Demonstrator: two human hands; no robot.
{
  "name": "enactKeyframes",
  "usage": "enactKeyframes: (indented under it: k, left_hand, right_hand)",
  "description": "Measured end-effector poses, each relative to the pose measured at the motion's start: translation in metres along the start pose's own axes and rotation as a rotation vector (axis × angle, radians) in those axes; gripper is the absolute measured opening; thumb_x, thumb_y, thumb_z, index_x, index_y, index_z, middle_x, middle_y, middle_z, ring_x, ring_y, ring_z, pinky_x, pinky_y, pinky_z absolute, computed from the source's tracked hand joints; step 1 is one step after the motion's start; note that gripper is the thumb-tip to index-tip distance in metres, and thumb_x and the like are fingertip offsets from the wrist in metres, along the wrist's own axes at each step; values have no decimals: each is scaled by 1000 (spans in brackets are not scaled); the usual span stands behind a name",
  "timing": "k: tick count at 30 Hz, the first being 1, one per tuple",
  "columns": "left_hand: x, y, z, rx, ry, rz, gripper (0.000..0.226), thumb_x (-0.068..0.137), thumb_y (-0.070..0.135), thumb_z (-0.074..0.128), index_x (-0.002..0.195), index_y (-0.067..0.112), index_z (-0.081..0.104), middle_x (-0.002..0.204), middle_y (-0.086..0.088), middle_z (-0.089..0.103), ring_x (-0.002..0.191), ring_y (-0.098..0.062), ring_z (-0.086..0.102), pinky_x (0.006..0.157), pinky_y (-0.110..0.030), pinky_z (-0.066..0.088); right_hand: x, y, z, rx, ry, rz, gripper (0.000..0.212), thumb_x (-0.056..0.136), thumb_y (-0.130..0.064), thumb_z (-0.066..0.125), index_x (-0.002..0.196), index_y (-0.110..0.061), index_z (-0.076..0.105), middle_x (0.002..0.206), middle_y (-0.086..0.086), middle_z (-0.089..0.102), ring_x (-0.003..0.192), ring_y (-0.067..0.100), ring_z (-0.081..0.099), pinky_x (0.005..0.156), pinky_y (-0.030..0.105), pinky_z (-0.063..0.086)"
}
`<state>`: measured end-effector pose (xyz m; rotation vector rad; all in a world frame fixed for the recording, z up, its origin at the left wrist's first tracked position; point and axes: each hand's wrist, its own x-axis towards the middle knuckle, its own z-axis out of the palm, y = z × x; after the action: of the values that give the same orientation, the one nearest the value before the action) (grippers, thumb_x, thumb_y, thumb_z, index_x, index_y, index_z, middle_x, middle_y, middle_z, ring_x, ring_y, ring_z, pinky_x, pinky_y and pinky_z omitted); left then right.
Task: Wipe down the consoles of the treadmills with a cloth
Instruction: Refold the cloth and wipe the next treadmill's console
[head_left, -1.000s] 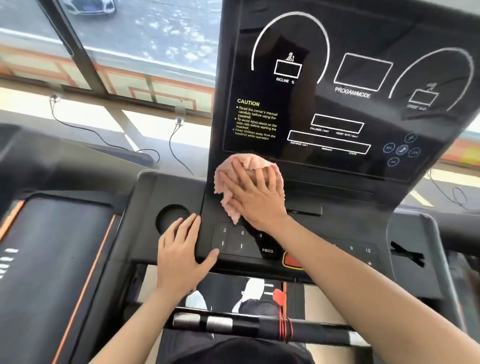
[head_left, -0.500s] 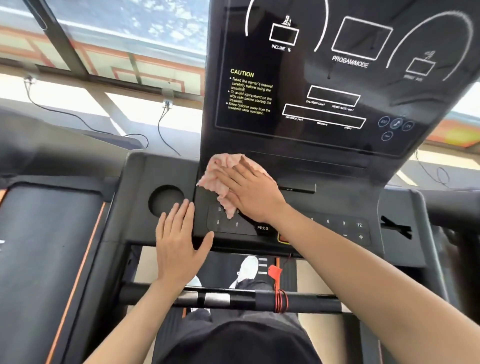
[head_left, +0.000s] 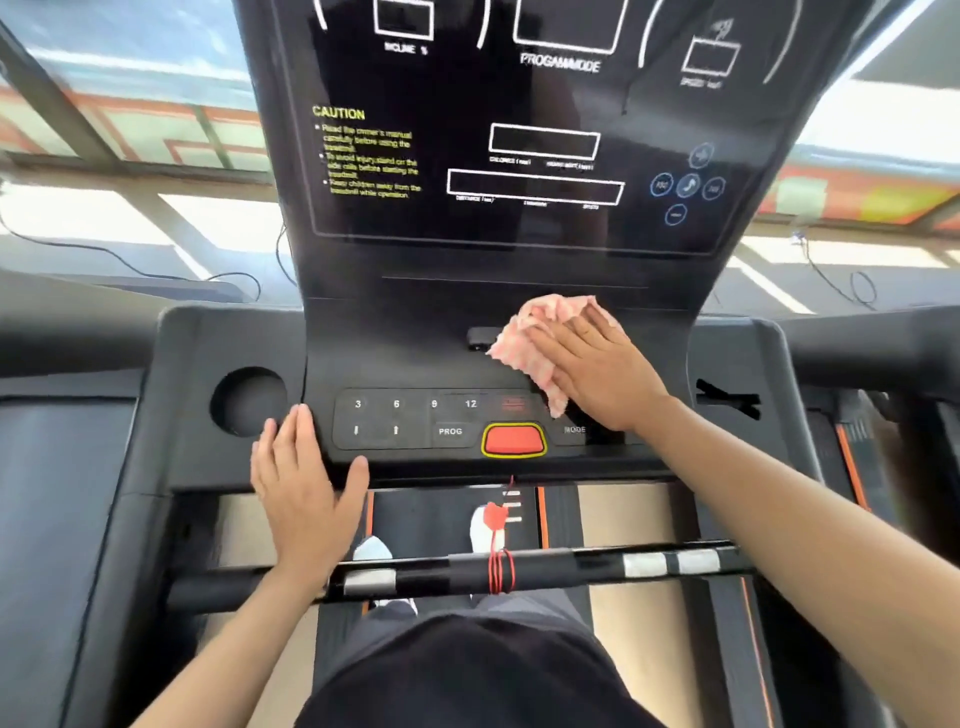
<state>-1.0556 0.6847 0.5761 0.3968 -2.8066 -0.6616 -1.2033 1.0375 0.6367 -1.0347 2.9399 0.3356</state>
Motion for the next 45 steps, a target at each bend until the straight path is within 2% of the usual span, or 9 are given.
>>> enactKeyframes:
  k: [3,11,19,23,26,30,33,38,45]
  left_hand:
    - [1,4,3,33,-22,-48,87,83,52,49,151,-1,36,148,-26,45,144,-47,31,118,-63,22]
    - [-4,23,6,130,-29,-80,103,79,69,51,152,-3,32,156,-27,37,144,-47,31,119,-62,21]
    - [-8,25,10,121,-25,-81,107,79,72,51,154,-1,29,160,-27,30,147,-45,28,121,-60,15]
    - [-8,25,11,114,-10,-70,107,80,72,51,154,-2,29,160,-28,29,147,-46,28,121,-61,15]
    - [-8,23,12,109,-10,-65,108,80,72,52,154,-3,29,160,-29,29,146,-47,29,120,-62,15]
    - [-7,20,13,98,-10,-48,108,80,70,54,153,-5,30,159,-31,30,146,-48,30,120,-63,16]
    - [-7,19,12,93,-20,-43,107,80,71,53,153,-4,30,159,-30,30,146,-48,30,120,-63,16]
    - [-8,16,11,86,-26,-38,107,79,71,54,152,-5,33,158,-29,33,144,-48,32,119,-63,19]
    - [-8,7,3,50,-53,-59,106,76,76,54,154,6,36,159,-18,37,142,-42,36,113,-57,27]
  right_hand:
    - [-30,17,12,36,-18,68,59,107,-36,28,162,-19,20,169,2,16,153,33,30,127,55,16]
    - [-61,26,30,172,22,198,57,109,-40,26,162,-19,26,170,5,19,156,30,21,129,50,4]
    - [-113,53,43,463,5,398,57,108,-44,26,161,-24,26,169,-7,14,158,14,6,126,28,-10]
    - [-141,52,55,527,50,432,54,109,-37,31,160,-21,27,166,-10,16,157,13,11,128,42,4]
    - [-157,38,57,537,108,440,53,109,-32,33,160,-17,25,167,-5,16,158,13,5,129,43,2]
    - [-159,5,54,510,29,518,61,109,-42,28,164,-19,14,172,-4,3,160,22,-3,128,51,-4]
    - [-145,-17,47,451,1,598,63,108,-47,25,164,-21,13,173,0,1,159,29,-7,127,58,3]
    - [-112,-56,32,373,-86,652,63,106,-53,20,163,-26,21,172,8,13,157,38,8,126,59,9]
    - [-69,-113,13,397,-33,561,64,108,-50,19,164,-20,16,172,-2,8,159,27,6,128,52,9]
